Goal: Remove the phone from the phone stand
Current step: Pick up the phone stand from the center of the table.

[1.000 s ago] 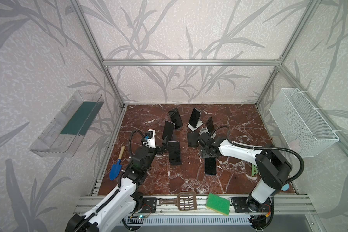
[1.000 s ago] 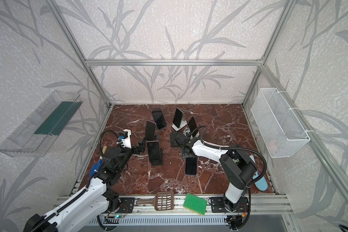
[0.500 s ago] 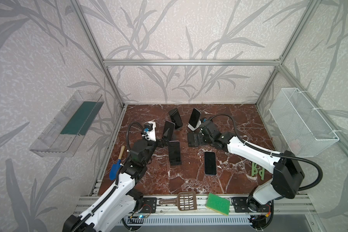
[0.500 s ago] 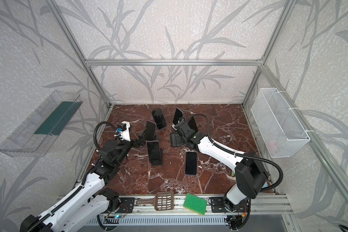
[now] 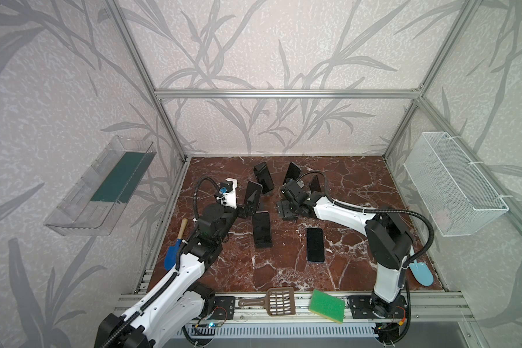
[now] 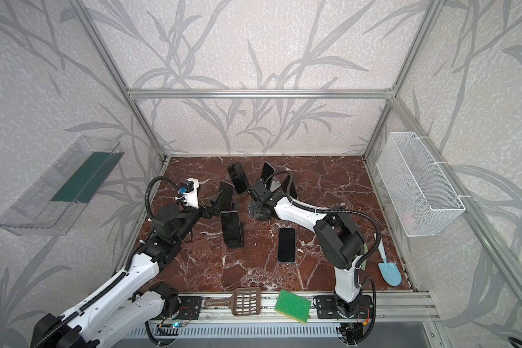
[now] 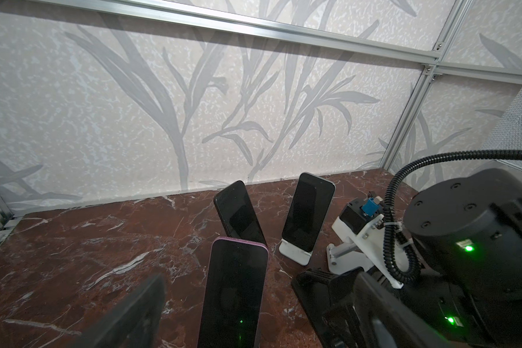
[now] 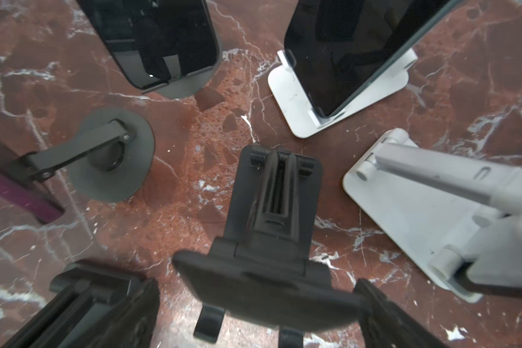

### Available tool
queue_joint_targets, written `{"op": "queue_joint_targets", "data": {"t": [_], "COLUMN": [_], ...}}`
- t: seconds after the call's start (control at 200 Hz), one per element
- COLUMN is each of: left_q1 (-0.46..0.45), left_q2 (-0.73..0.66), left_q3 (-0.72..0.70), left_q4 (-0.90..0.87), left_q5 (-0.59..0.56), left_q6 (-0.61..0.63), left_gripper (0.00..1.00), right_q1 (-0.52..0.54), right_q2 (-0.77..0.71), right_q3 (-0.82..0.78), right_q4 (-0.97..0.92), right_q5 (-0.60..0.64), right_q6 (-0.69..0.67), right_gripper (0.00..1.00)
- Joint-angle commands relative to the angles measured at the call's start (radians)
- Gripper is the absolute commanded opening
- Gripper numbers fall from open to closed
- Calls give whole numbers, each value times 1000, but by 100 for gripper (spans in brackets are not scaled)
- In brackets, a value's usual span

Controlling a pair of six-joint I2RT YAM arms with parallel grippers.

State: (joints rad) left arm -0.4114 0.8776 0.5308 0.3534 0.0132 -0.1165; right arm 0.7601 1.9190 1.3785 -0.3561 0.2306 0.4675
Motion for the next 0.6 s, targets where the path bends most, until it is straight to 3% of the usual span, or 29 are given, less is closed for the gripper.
{"op": "queue_joint_targets", "data": {"t": [0.0, 0.155, 0.37, 0.595], "left_q1": [-4, -4, -4, -4], "left_q2": [-8, -21, -52, -55], "left_q3": [-18, -24, -48, -67], "left_q4": [29, 25, 45, 71], "left_q5": [4, 4, 2, 1], "left_q6": [2, 11, 23, 20], "left_gripper": [98, 98, 98, 98], "right_q1": [3, 2, 2, 2], "right_q2": [55, 77, 105, 109], "right_q3": [76, 82, 99, 98], "right_q4": [-30, 2, -14, 14], "right_q5": [39, 47, 103, 103], "right_q6": [40, 65, 87, 83], "right_gripper": [97, 86, 81, 69]}}
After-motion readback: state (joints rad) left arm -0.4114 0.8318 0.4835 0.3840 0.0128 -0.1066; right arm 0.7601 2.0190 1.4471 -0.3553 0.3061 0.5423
